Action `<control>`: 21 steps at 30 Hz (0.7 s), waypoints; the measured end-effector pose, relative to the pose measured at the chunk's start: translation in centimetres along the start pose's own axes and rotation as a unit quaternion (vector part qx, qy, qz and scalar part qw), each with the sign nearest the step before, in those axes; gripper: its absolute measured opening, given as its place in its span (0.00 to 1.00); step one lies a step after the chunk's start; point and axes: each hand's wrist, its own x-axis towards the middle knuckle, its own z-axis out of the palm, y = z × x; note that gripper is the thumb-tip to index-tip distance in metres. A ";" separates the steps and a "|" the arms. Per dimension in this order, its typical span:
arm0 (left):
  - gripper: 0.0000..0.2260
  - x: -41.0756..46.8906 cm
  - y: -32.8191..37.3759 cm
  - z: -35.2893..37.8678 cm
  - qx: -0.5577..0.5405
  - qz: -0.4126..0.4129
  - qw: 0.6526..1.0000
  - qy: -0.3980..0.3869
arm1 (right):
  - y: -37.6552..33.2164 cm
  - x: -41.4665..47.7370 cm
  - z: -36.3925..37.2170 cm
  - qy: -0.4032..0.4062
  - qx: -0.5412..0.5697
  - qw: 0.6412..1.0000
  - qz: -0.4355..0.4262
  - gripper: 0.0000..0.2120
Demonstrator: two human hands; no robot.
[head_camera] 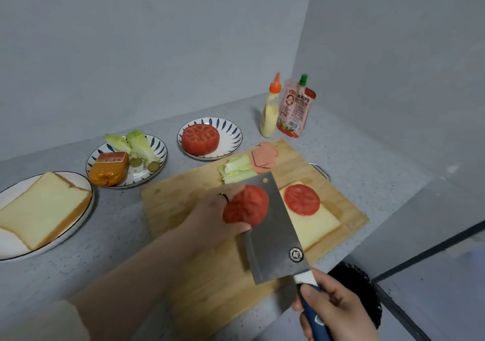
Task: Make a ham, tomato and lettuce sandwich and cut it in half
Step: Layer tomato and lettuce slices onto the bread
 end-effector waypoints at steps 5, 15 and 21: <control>0.35 2.4 4.3 3.1 -0.021 0.012 1.000 -0.002 | -1.5 -0.1 -5.5 0.005 -0.029 0.999 -0.016 0.14; 0.39 3.0 8.7 9.2 0.010 -0.169 0.985 -0.020 | -4.6 4.3 -15.2 -0.097 -0.124 0.985 0.074 0.14; 0.36 2.3 10.7 10.7 0.102 -0.206 0.972 0.046 | -6.9 7.0 -18.5 -0.145 -0.146 0.975 0.087 0.19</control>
